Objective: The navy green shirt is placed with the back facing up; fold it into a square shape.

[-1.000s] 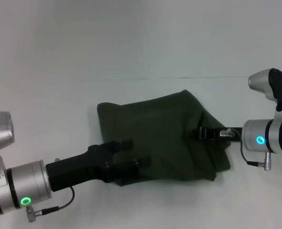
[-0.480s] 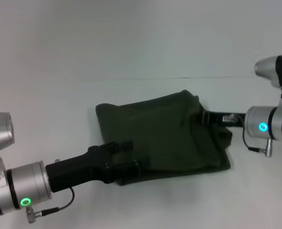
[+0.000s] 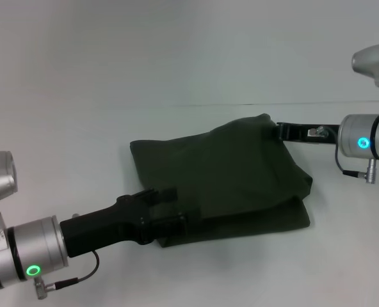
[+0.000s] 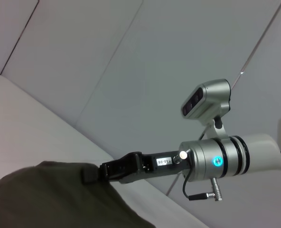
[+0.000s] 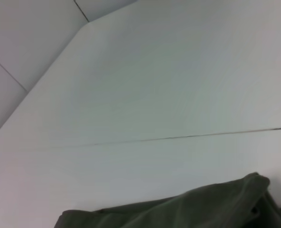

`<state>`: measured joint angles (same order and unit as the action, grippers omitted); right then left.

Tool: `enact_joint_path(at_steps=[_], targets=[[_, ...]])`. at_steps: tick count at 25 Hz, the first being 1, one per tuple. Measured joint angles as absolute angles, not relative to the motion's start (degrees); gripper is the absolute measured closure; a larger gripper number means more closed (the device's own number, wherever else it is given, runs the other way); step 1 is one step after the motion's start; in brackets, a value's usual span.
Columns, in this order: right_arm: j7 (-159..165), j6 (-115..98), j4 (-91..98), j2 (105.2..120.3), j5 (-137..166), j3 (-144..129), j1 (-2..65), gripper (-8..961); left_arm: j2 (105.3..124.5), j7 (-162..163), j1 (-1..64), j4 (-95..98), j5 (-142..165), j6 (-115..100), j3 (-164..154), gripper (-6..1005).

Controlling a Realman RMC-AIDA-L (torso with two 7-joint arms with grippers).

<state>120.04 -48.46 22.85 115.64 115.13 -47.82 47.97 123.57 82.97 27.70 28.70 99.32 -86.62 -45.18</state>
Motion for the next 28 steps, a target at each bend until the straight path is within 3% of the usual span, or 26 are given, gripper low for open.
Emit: enact_joint_path(at_steps=[11,22,28], targets=[[120.0,-48.86,22.82,113.69,115.21,-47.98,48.41,915,123.68,84.42,27.56,28.65,98.98,-86.57,-45.17,78],[118.74,-45.24,22.09,115.99,115.23,-49.74,46.38,912,123.91,85.21,27.63,28.42,98.6,-84.66,-44.57,78],[118.67,-45.79,26.14,116.11,115.16,-50.06,43.07,910,123.92,87.8,29.49,27.49,97.01,-78.82,-39.88,78]])
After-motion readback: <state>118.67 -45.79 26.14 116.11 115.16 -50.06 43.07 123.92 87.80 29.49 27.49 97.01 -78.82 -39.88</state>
